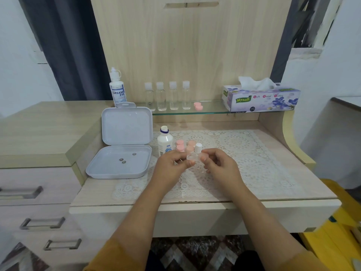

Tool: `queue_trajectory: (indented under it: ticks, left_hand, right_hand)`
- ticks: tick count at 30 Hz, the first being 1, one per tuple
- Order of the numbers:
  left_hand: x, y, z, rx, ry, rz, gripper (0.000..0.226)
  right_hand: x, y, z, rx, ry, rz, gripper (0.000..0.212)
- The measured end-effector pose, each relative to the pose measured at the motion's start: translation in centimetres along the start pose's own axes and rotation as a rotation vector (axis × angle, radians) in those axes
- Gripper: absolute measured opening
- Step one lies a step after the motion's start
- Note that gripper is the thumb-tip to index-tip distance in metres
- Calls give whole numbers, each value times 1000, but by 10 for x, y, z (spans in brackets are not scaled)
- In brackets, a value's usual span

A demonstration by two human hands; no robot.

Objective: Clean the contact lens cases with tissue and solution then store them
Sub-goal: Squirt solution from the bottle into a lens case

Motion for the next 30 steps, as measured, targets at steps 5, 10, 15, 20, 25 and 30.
queue_trajectory:
  ticks: [5,10,15,20,25,30]
  left_hand:
    - [0,0,0,-4,-6,-9,15]
    - [1,0,0,-17,-9,-10,11]
    - [0,-1,0,-15,-10,-10,14]
    - [0,-3,0,-2,-3,-7,18]
    - [1,-2,0,-8,-8,-13,22]
    - [0,-4,0,-19,-9,-1,13]
  right_hand:
    - [1,1,0,2,1,-8,11]
    - [1,0,0,8,10,-7,8]
    - [2,-1,0,20,12,-6,7]
    - [4,-2,0,19,17,-6,8]
    - [4,-3,0,13,26,-18,8]
    - [4,-3,1,30,25,-15,9]
Point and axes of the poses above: each hand's wrist, its own x-axis away from the middle knuckle, its own z-axis out of the back of the hand, y = z × x, the point moved 2 cm from there along -x, towards the middle knuckle, and after that the axes turned 11 degrees about -z, right-handed, at the moved point
